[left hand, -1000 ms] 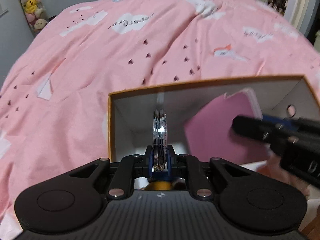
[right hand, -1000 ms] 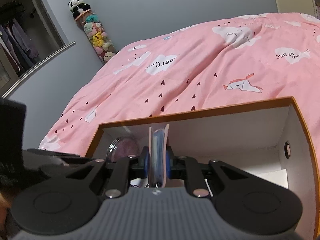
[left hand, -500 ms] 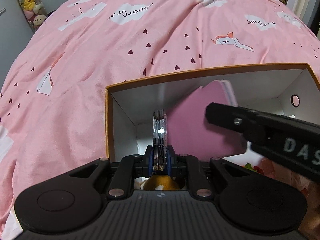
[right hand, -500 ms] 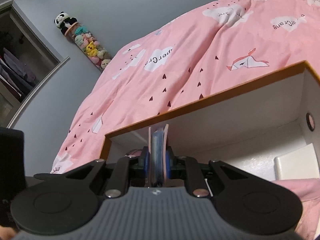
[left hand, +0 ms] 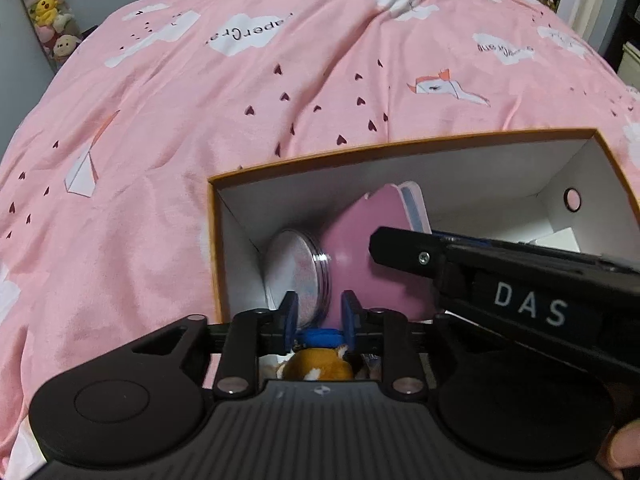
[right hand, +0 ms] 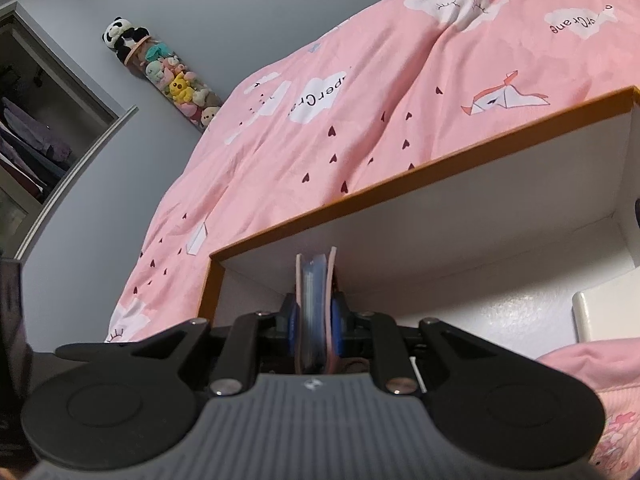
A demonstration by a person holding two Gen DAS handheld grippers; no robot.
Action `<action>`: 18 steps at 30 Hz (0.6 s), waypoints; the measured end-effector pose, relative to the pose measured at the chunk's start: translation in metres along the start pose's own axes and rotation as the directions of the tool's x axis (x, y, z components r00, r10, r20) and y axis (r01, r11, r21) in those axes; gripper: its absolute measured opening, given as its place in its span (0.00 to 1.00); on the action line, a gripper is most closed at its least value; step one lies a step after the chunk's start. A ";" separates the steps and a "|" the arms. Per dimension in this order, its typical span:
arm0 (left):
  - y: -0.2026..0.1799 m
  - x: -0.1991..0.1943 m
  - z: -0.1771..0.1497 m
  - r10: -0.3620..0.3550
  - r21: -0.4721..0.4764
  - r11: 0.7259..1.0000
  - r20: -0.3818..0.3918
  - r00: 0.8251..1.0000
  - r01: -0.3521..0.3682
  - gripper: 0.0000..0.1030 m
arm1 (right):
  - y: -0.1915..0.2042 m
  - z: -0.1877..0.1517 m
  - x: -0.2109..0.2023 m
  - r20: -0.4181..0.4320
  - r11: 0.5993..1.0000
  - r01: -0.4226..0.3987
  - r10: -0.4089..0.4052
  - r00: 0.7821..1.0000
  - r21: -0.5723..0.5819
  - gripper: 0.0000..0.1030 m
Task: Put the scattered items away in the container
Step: 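Lower the mirror and card into the container and open both tools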
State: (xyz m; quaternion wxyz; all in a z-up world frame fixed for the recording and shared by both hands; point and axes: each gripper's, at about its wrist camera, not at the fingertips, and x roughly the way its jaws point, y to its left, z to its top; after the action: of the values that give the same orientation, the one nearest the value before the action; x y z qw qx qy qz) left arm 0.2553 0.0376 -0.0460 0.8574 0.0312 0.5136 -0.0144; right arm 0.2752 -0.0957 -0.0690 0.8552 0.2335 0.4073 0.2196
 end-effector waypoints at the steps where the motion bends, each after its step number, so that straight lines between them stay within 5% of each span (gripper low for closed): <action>1: 0.002 -0.003 0.000 -0.003 -0.005 1.000 0.011 1.000 0.003 0.35 | -0.001 0.000 0.000 -0.001 1.000 -0.001 0.001 1.000 0.003 0.18; 13: 0.040 -0.059 -0.033 -0.098 -0.188 0.974 0.153 0.983 0.126 0.33 | 0.014 0.002 0.008 -0.021 1.000 -0.006 0.006 1.000 -0.010 0.20; 18: 0.041 -0.067 -0.048 -0.040 -0.162 0.984 0.190 0.981 0.072 0.33 | 0.032 0.001 0.019 -0.053 0.999 -0.015 0.013 0.998 -0.046 0.23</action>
State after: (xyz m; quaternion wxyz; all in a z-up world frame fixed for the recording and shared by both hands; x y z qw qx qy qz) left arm 0.1838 0.0811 -0.0083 0.9003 -0.0572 0.4314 0.0019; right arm 0.2808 -0.0601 -0.0611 0.8478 0.2103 0.4230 0.2412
